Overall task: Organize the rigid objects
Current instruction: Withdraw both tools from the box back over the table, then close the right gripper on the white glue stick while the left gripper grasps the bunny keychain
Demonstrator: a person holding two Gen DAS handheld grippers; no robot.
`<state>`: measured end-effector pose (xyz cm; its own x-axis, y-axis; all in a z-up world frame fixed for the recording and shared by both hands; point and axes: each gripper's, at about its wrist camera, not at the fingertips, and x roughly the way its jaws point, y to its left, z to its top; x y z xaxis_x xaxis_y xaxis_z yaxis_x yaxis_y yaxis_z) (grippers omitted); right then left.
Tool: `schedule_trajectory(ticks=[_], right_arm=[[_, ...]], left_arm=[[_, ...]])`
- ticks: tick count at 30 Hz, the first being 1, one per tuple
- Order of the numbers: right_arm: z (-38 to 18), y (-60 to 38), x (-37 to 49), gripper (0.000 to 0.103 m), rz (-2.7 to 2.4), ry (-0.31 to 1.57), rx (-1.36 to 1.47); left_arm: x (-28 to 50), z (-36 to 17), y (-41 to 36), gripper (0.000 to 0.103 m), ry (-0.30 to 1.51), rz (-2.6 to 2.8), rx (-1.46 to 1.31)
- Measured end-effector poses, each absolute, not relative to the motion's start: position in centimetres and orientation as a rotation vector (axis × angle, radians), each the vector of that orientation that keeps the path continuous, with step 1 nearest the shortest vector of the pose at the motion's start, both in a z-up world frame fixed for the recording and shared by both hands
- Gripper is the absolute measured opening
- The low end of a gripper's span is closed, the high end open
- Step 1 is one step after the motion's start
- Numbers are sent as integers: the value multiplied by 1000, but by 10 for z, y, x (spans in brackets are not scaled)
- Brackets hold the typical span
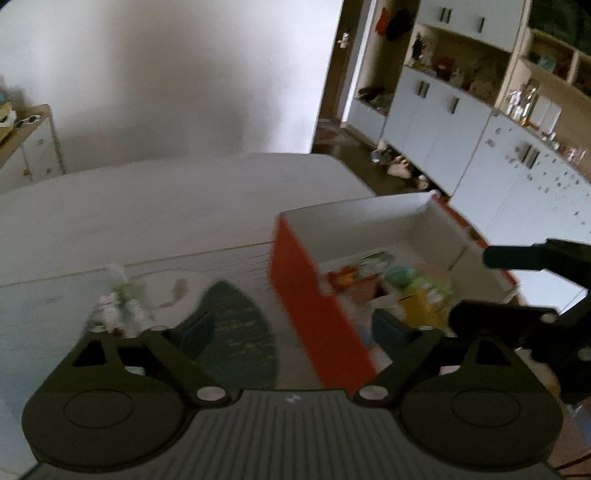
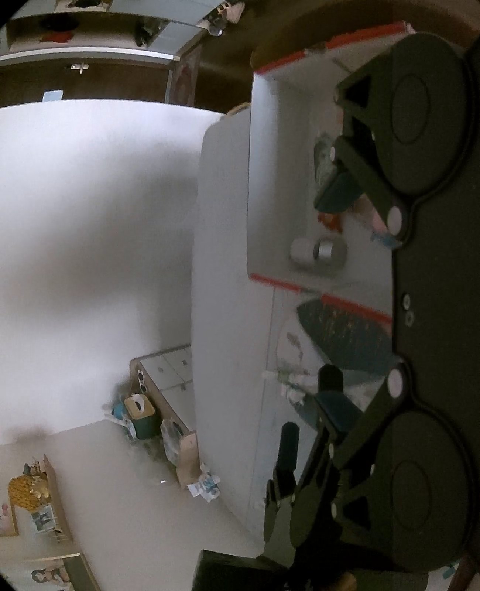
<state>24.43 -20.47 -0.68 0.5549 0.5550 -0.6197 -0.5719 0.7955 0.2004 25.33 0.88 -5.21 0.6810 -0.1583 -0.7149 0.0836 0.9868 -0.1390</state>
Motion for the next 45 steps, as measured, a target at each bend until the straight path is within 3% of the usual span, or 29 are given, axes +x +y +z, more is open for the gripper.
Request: schedule_trajectory(ticks=[17,33,45], right_arm=[[-31,-75,259,102,654,737,-98],[-79,6,310,100,609,879,-184],[-110,38,348,72,605,1022,-162]], left_arm=[[262,-98,152,101,754,-1,-155],[290,-155,185,101,749,32,-53],[309,-181,182,100,762,2,-33]])
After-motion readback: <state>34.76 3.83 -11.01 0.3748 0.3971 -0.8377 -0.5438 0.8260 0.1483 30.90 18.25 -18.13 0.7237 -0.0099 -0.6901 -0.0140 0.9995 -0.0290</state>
